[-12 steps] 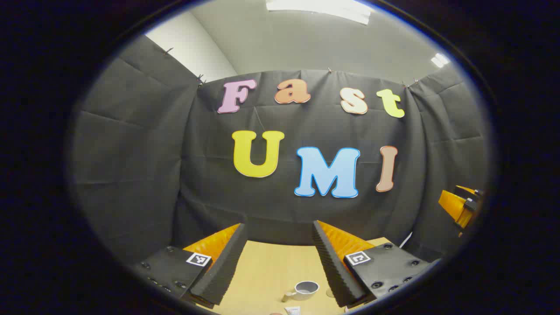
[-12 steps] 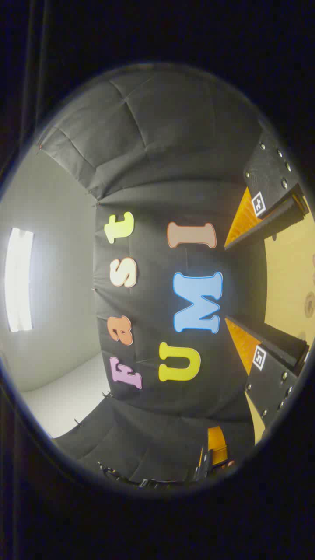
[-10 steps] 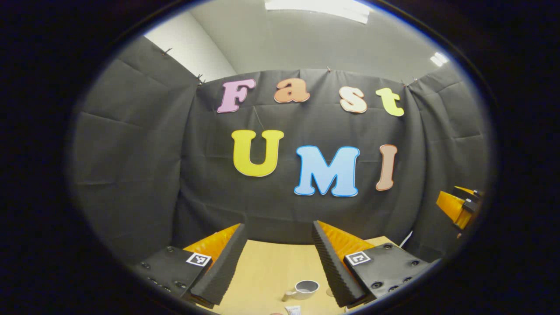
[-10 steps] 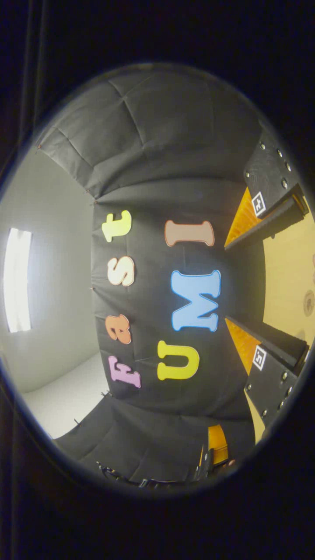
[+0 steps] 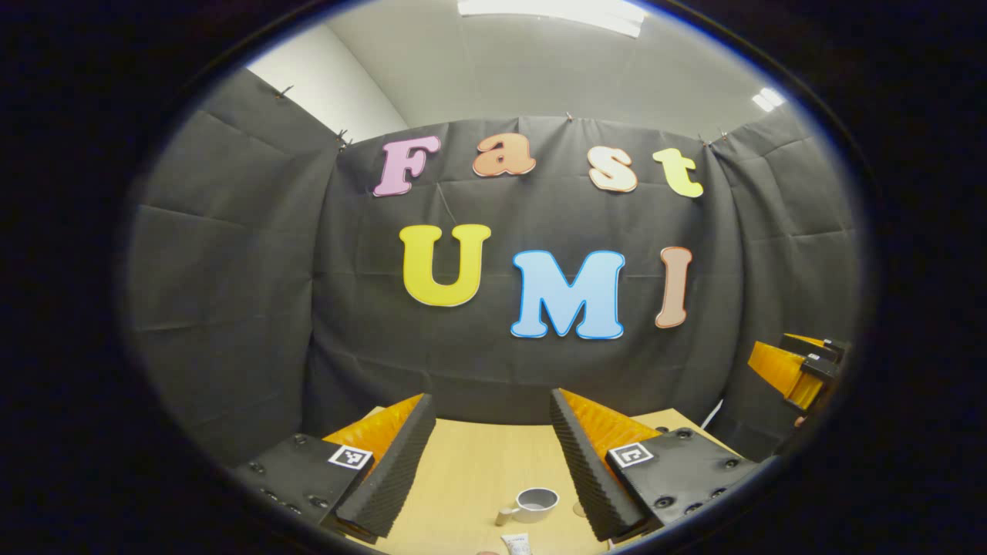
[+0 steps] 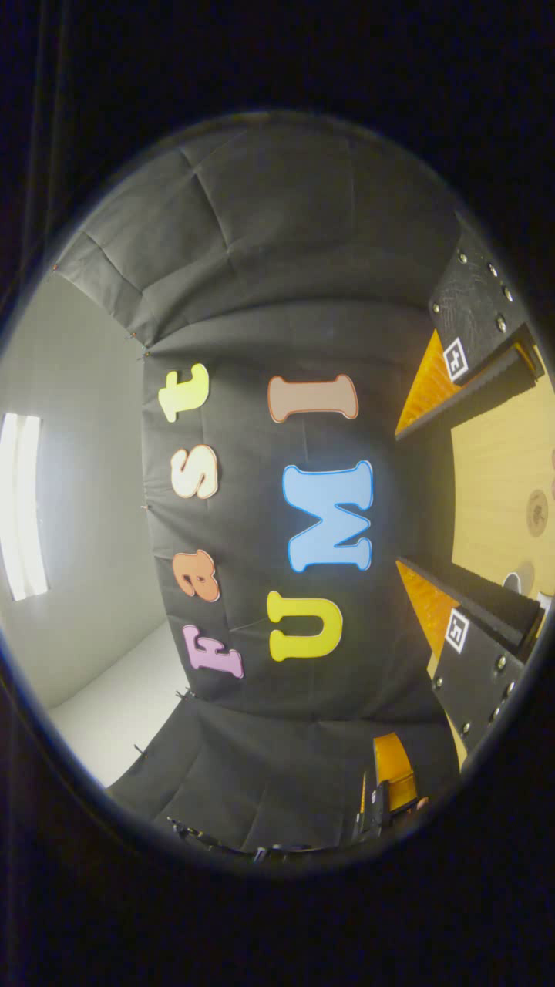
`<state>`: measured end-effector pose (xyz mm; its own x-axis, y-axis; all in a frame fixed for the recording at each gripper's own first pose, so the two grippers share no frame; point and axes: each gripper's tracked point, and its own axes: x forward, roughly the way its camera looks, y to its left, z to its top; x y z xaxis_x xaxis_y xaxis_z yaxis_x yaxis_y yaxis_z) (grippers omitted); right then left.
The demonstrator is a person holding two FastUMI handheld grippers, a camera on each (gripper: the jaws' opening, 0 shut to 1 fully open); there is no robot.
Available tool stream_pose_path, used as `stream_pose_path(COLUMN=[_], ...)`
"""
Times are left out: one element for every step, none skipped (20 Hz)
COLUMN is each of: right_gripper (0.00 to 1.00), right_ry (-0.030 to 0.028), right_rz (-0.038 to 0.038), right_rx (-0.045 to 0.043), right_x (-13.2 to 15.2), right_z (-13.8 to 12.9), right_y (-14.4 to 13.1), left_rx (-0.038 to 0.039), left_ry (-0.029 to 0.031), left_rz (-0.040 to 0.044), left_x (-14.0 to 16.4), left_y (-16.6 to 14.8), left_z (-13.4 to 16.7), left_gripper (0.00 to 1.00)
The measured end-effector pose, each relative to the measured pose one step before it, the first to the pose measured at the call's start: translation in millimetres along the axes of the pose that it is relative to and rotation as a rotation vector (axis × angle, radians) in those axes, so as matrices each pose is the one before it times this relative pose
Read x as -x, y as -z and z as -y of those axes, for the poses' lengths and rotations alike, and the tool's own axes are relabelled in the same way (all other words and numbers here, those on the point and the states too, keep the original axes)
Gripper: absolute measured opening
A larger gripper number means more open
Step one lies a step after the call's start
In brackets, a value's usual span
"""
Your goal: Put the toothbrush and toothpaste on the desktop into the cup, then pick up the cup and place it on the coaster on the desktop.
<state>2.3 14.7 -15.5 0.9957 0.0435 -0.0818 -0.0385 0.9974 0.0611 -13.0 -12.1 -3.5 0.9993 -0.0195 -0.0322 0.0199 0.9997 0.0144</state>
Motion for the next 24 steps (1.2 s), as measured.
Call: stream_pose_path(right_gripper=[0.91,0.91,0.91,0.91,0.91,0.91,0.91,0.91,0.93,0.91,0.91,0.91,0.92,0.93,0.93,0.93,0.93,0.93,0.93,0.93,0.93,0.94,0.94,0.94], right_ry=[0.00216,0.00020,-0.00118,-0.00016,0.00324,0.00315,0.00228,0.00371,0.00410,0.01010,0.00753,0.00772,0.00337,-0.00028,0.00047,-0.00089,-0.00085,-0.00065,0.00127,0.00167,-0.00321,-0.00424,-0.00331,-0.00100], right_rz=[-0.01101,-0.01383,-0.01494,-0.02124,-0.02807,-0.04080,-0.04495,-0.04479,-0.04754,-0.04909,-0.05416,-0.05028,-0.04819,-0.04579,-0.03963,-0.04109,-0.03792,-0.03483,-0.04673,-0.04415,-0.04731,-0.03472,-0.03779,-0.03396], right_rx=[0.00004,0.00006,-0.00020,-0.00086,-0.00218,-0.00383,-0.00734,-0.00964,-0.00825,-0.00544,-0.00325,-0.00266,-0.00214,-0.00076,-0.00079,0.00007,-0.00017,-0.00064,0.00182,0.00221,0.00146,-0.00246,-0.00279,-0.00393], right_x=[-0.38,-0.22,-0.07,-0.70,-1.40,-1.84,-0.88,-1.89,-1.93,-2.43,-2.64,-1.87,-1.25,-1.13,-3.29,-1.41,-2.95,-3.14,-4.90,-5.47,-7.23,-4.97,-7.61,-7.38], right_z=[0.34,0.14,-0.84,-0.04,0.81,0.51,0.23,0.61,0.21,2.18,1.56,0.10,0.61,-0.47,-0.67,-0.58,0.24,-0.62,-0.30,-1.23,-1.76,-1.63,-1.31,-1.61], right_y=[3.31,2.65,4.17,4.34,7.37,9.66,12.59,10.87,13.13,13.22,16.25,12.98,16.85,14.81,14.73,12.85,15.24,11.21,16.97,13.21,13.94,10.26,8.16,7.30], left_rx=[0.00392,0.00356,0.00533,0.00578,0.00297,-0.00565,-0.00951,0.00013,0.00836,0.01072,0.00952,0.00585,0.00620,0.00484,0.00290,-0.00100,-0.00296,-0.00172,0.00061,0.00000,0.00081,0.00091,0.00169,0.00206], left_ry=[-0.00435,-0.00260,0.00067,0.00373,0.00339,-0.00317,-0.00148,0.01023,0.01603,0.01191,0.00683,0.00116,0.00111,0.00306,0.00236,-0.00062,0.00030,0.00237,0.00286,0.00204,0.00141,0.00055,0.00503,0.00914], left_rz=[-0.00847,-0.00767,-0.00836,-0.01231,-0.01891,-0.03534,-0.04848,-0.04183,-0.03720,-0.03828,-0.05231,-0.04541,-0.04286,-0.03814,-0.04202,-0.04412,-0.03838,-0.03444,-0.04215,-0.03982,-0.03798,-0.04789,-0.03006,-0.02390], left_x=[1.71,-1.35,-0.30,-1.26,-2.89,-3.38,-3.16,-4.01,-5.01,-5.27,-6.96,-8.15,-6.77,-5.93,-3.66,-5.34,-5.80,-6.95,-10.66,-9.48,-6.82,-7.07,-7.16,-7.63], left_y=[4.24,2.68,1.39,4.08,6.65,11.21,16.67,16.15,14.51,13.57,21.29,21.47,18.31,17.37,22.81,21.64,18.72,17.31,16.42,13.51,11.73,14.15,11.45,8.71], left_z=[-2.78,-1.51,-0.02,0.47,0.83,-0.34,0.18,1.86,4.02,2.47,1.40,-0.06,-0.63,0.14,1.01,-0.23,-0.46,-0.06,-0.95,0.67,-0.75,0.14,3.40,3.30], left_gripper=[0.93,0.93,0.93,0.93,0.93,0.95,0.92,0.93,0.93,0.93,0.93,0.93,0.94,0.93,0.93,0.96,0.96,0.94,0.93,0.94,0.94,0.96,0.98,0.98])
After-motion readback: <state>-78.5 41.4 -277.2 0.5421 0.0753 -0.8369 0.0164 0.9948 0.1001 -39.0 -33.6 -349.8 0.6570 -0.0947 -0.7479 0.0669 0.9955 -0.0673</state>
